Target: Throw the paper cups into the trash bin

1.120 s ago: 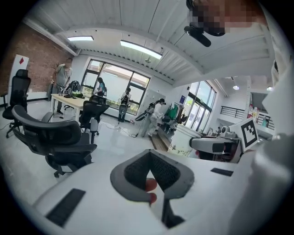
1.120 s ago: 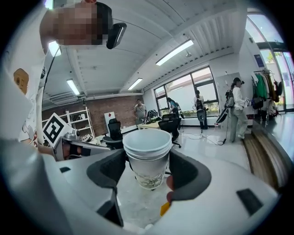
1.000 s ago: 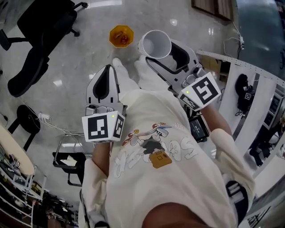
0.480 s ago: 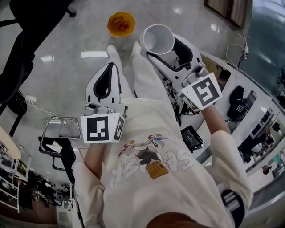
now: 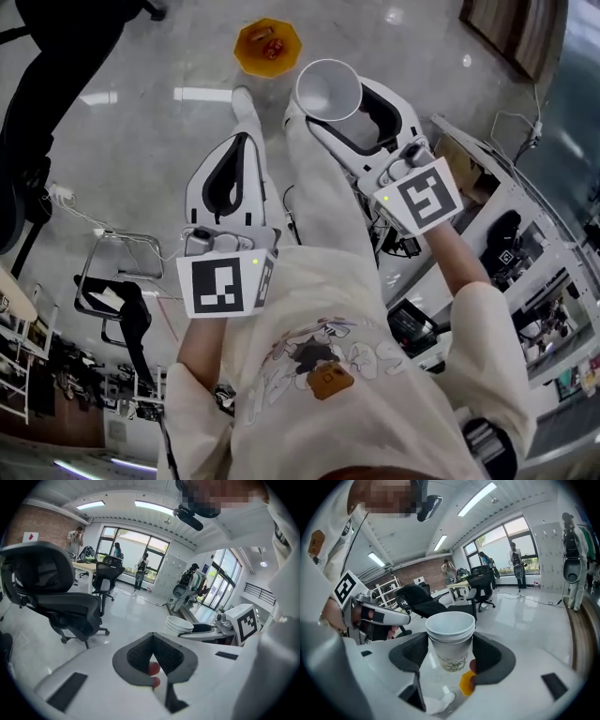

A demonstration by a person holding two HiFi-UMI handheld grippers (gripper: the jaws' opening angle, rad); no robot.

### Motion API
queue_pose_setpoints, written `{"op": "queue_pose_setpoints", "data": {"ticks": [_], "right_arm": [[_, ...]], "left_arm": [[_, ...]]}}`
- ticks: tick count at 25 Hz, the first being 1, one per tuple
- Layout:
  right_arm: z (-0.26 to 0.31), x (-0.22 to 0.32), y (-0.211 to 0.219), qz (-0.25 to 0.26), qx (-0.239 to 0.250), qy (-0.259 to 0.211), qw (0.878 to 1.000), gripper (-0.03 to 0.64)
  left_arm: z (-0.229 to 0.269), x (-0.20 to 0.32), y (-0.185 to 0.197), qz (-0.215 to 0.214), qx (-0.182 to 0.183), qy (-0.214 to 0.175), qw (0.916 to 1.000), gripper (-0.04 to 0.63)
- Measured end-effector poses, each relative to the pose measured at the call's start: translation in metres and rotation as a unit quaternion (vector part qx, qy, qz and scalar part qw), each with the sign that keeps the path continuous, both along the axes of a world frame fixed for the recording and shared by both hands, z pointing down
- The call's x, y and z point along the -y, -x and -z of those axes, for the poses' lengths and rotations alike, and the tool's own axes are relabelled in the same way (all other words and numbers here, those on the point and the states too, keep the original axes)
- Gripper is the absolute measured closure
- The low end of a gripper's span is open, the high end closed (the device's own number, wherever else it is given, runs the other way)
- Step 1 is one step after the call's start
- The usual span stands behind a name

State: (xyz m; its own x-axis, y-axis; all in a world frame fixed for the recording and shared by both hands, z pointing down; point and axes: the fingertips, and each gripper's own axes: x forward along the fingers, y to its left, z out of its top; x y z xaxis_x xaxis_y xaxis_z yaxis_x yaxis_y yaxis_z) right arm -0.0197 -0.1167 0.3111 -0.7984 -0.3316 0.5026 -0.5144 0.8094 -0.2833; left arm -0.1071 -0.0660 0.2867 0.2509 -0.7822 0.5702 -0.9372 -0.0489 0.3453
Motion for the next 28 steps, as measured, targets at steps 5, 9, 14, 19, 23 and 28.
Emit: {"op": "queue_pose_setpoints", "data": {"ticks": [5, 9, 14, 19, 23, 28], "right_arm": [[-0.067, 0.007, 0.014, 0.031, -0.019, 0.017, 0.999, 0.314], [-0.120, 0.011, 0.022, 0.052, -0.027, 0.032, 0.998, 0.314], [-0.187, 0.018, 0.036, 0.063, -0.038, 0.044, 0.996, 0.314], [-0.237, 0.023, 0.039, 0.068, -0.054, 0.039, 0.995, 0.316], [-0.274, 0.024, 0.036, 0.064, -0.072, 0.043, 0.994, 0.316], [-0.326, 0.026, 0.033, 0.057, -0.094, 0.044, 0.993, 0.316]], "left_arm": [[-0.060, 0.010, 0.011, 0.024, 0.008, 0.017, 0.9995, 0.592], [-0.108, 0.019, 0.018, 0.041, 0.016, 0.023, 0.9988, 0.592], [-0.174, 0.023, 0.024, 0.049, 0.016, 0.043, 0.9978, 0.592], [-0.225, 0.024, 0.030, 0.061, 0.018, 0.061, 0.9961, 0.592], [-0.265, 0.025, 0.033, 0.076, 0.021, 0.073, 0.9942, 0.592], [-0.326, 0.026, 0.032, 0.083, 0.022, 0.086, 0.9926, 0.592]]}}
